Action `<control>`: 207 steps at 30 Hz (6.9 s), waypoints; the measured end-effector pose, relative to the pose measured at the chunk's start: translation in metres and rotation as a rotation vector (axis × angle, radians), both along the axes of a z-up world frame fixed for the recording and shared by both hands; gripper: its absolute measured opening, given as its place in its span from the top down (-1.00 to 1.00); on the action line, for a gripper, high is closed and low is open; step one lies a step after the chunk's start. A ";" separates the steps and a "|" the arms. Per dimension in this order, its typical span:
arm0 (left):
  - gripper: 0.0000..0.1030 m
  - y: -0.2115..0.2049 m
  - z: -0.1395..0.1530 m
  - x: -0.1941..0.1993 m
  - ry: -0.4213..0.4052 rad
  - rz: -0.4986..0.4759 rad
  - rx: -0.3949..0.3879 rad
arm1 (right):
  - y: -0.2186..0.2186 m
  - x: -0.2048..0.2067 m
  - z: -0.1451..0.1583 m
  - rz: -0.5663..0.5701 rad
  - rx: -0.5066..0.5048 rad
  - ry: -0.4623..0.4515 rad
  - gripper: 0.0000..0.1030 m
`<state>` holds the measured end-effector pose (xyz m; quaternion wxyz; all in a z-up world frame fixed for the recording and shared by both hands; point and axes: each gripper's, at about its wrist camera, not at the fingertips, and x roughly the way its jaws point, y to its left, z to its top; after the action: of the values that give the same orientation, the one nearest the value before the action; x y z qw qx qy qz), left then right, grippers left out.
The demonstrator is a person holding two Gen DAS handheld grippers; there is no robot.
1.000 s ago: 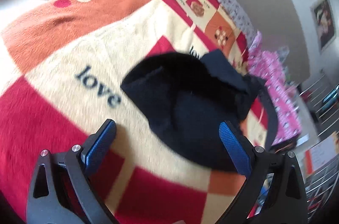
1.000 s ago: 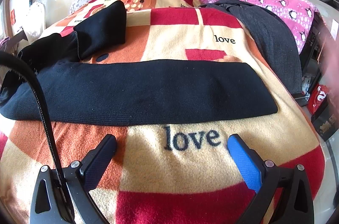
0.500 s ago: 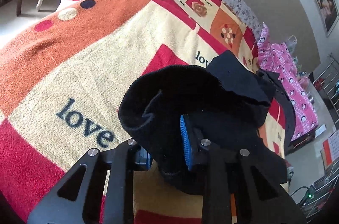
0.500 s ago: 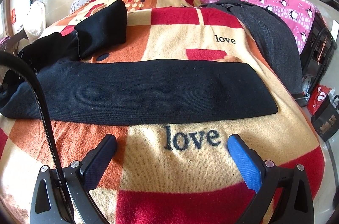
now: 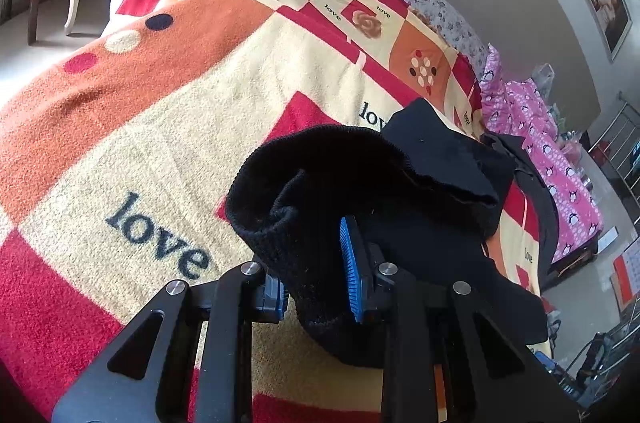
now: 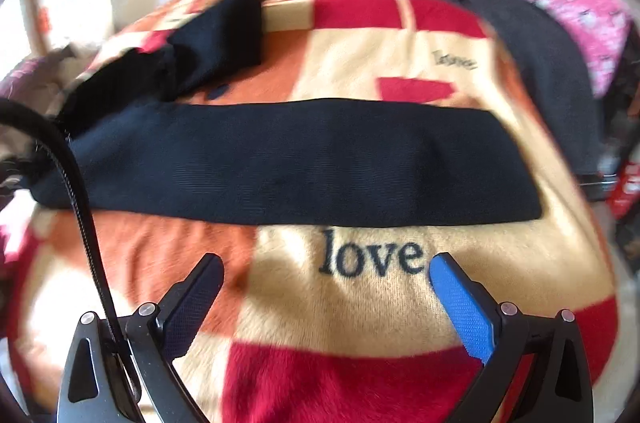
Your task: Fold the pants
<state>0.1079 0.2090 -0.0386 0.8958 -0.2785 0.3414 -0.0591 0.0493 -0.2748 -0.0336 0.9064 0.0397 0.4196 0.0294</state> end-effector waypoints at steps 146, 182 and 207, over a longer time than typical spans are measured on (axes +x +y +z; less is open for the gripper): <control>0.06 0.108 0.015 0.097 0.419 -0.194 0.051 | -0.118 0.053 0.025 -0.042 0.260 -0.242 -0.11; 0.35 0.092 0.000 0.088 0.301 0.153 0.814 | -0.114 0.079 -0.007 -0.004 0.402 -0.099 -0.10; 0.05 0.010 0.001 -0.017 0.097 0.016 0.683 | -0.112 0.078 -0.004 -0.049 0.350 -0.094 -0.10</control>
<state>0.0908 0.2189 -0.0379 0.9204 0.0322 0.3815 0.0791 0.1274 -0.3872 -0.0380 0.9046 0.2055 0.3644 0.0816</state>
